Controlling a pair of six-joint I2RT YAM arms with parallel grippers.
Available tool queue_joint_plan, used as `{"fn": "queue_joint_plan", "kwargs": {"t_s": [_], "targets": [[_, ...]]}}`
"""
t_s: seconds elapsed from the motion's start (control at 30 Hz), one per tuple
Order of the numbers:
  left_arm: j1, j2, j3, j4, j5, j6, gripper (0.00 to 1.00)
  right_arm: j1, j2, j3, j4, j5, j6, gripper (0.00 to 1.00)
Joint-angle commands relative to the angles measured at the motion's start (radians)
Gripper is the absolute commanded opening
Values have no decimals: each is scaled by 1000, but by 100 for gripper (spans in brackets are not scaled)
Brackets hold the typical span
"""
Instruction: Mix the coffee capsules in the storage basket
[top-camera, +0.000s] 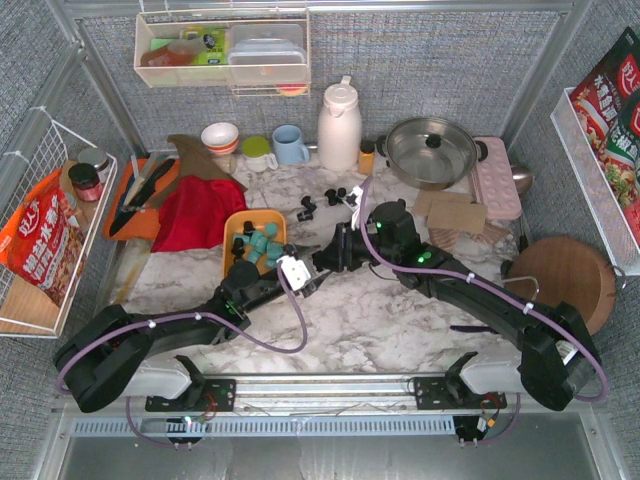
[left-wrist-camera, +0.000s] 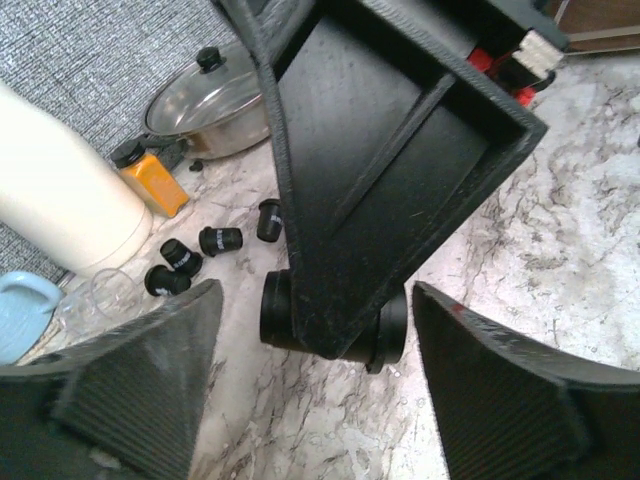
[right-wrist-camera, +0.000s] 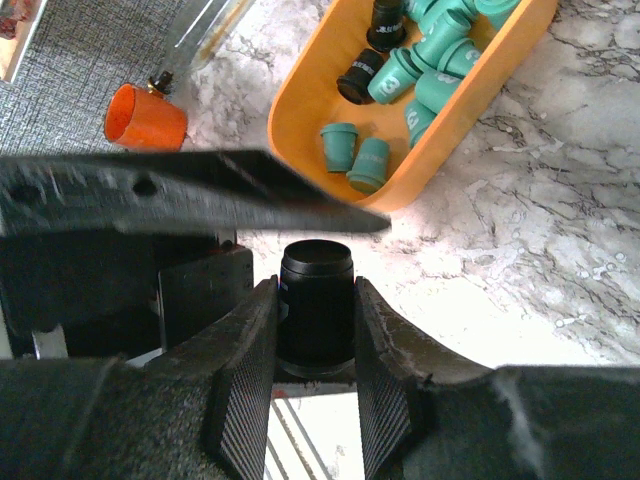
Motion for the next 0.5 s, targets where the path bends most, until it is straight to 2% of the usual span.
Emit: {"fn": "queue_joint_plan", "kwargs": {"t_s": [0.0,0.13,0.23,0.37,0.47], "targets": [[-12,0,-2,49,35,57,58,4,0,14,44,-16,14,22],[-17,-1,-1,43,11,80,48,3,-9,16,33,-16,17,24],[-18,-5,-1,41,-13,89,42,3,-10,20,8,-10,3,34],[-19,-10,3,36,-83,73,36,-4,-31,47,-100,79,-67,54],[-19,-9,18,33,-231,-11,33,-35,-64,65,-175,206,-110,62]]}}
